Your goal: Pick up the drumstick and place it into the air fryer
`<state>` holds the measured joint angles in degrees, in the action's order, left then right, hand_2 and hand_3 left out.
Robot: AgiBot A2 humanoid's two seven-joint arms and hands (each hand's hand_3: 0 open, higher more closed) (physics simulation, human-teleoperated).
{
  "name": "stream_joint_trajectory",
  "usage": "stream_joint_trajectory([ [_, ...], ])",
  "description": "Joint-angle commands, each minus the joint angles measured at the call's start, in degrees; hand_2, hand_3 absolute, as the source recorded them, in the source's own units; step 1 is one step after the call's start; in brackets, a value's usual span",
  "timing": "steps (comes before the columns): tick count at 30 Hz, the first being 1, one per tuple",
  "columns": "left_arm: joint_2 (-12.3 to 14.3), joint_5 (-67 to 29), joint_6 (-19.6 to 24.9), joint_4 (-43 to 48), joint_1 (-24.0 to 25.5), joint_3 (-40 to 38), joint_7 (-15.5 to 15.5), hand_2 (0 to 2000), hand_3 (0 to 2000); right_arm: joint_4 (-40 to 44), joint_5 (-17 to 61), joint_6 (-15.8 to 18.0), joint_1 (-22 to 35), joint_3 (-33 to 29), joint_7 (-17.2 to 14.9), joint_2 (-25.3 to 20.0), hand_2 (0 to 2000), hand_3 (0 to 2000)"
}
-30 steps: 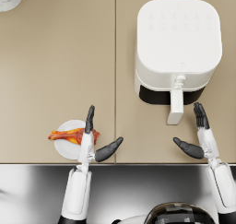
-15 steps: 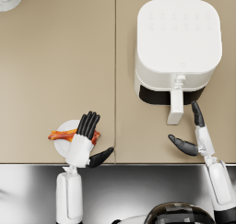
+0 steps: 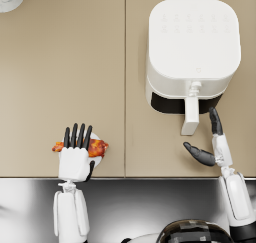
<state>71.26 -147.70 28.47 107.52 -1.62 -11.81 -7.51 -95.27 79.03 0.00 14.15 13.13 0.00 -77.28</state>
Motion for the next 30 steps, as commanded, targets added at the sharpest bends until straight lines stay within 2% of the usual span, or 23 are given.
stream_joint_trajectory([
  [1,-0.3,-2.6,0.0,-2.8,-1.4,2.0,0.1,0,0,2.1,0.0,0.0,0.8,-0.9,0.0,-0.4,0,0],
  [6,0.0,-10.1,-2.6,-11.5,-3.0,5.6,0.0,0,0,4.0,0.0,0.0,0.5,-1.0,0.0,-0.9,0,0],
  [9,0.1,-11.2,-4.5,-15.6,-3.4,6.5,-0.1,0,0,3.5,0.0,0.0,0.4,-0.9,0.0,-1.2,0,0],
  [13,0.0,-11.6,-9.5,-18.4,-3.6,7.3,-1.6,0,0,3.3,0.0,0.0,0.4,-1.5,0.0,-1.6,0,0],
  [17,-0.3,-11.7,-12.1,-21.7,-5.0,9.0,-3.1,0,0,5.3,0.0,0.0,-0.1,-0.9,0.0,-1.9,0,0],
  [18,-0.6,-11.6,-12.2,-22.4,-5.2,9.2,-3.7,1361,327,5.9,0.0,0.0,0.0,-1.0,0.0,-2.0,0,0],
  [19,-0.8,-11.7,-11.9,-23.1,-5.7,9.7,-4.0,2000,653,6.5,0.0,0.0,0.1,-0.8,0.0,-2.2,0,0],
  [20,-0.9,-11.6,-12.8,-24.3,-6.4,10.1,-4.2,2000,980,7.5,0.0,0.0,0.4,-0.8,0.0,-2.4,0,0],
  [22,-0.9,-11.6,-18.3,-26.1,-8.1,10.8,-3.8,2000,1633,11.5,0.0,0.0,1.1,-0.3,0.0,-2.9,0,0],
  [23,-0.7,-11.6,-23.1,-26.9,-9.1,11.2,-1.5,2000,1960,14.1,0.0,0.0,1.5,0.0,0.0,-3.1,0,0],
  [26,-0.3,-11.7,-27.5,-22.8,-10.3,12.8,4.0,2000,2000,19.4,0.0,0.0,2.0,0.7,0.0,-3.6,0,0],
  [30,0.2,-11.8,-28.8,-14.0,-12.1,13.5,6.6,2000,2000,24.3,0.0,0.0,3.7,0.7,0.0,-4.6,0,0],
])
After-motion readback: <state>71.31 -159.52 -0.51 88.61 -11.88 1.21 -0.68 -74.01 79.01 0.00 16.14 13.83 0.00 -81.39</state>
